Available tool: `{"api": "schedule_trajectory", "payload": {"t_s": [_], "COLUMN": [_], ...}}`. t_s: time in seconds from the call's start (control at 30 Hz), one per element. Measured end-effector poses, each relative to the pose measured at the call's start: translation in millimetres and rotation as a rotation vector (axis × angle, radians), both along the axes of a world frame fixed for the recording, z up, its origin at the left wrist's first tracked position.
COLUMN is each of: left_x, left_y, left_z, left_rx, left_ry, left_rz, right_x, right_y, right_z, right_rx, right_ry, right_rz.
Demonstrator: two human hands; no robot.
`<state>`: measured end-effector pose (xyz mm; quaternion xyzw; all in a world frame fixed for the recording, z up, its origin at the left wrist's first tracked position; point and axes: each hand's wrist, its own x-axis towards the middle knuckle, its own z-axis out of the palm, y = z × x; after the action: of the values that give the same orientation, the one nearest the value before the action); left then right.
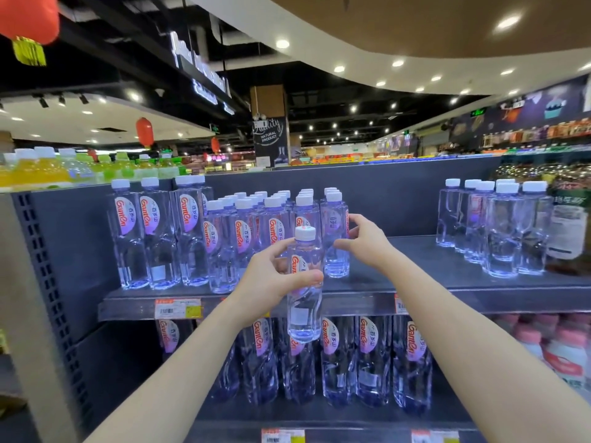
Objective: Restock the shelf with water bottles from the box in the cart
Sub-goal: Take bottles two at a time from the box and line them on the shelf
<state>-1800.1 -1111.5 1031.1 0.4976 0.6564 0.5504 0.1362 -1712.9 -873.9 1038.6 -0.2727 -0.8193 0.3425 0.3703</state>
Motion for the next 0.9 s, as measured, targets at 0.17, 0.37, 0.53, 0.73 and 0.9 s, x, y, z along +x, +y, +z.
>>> {"api": "schedule_trajectory", "payload": {"t_s": [0.17, 0.37, 0.53, 0.73, 0.9], "left_x": [5.8, 6.4, 11.8, 23.8, 28.7], "left_y": [-0.1, 2.4, 7.1, 28.5, 45.9], "left_z": [-0.8, -4.4, -2.8, 16.6, 24.3], "left_rx": [-0.012, 0.003, 0.011, 0.065, 0.101], "left_ry": [-0.024, -0.011, -0.002, 0.011, 0.028], "left_rz": [0.028, 0.037, 0.002, 0.023, 0.102], "right_x": [-0.2, 2.3, 15.1, 46.5, 74.6], "right_y": [2.6, 0.4, -10.7, -33.7, -52.1], "right_z": [-0.2, 1.9, -1.5, 3.0, 0.1], "right_rx": [0.035, 0.036, 0.065, 0.136, 0.021], "right_ry": [-0.030, -0.039, 0.059, 0.043, -0.037], "right_rz": [-0.011, -0.025, -0.104, 0.056, 0.319]}}
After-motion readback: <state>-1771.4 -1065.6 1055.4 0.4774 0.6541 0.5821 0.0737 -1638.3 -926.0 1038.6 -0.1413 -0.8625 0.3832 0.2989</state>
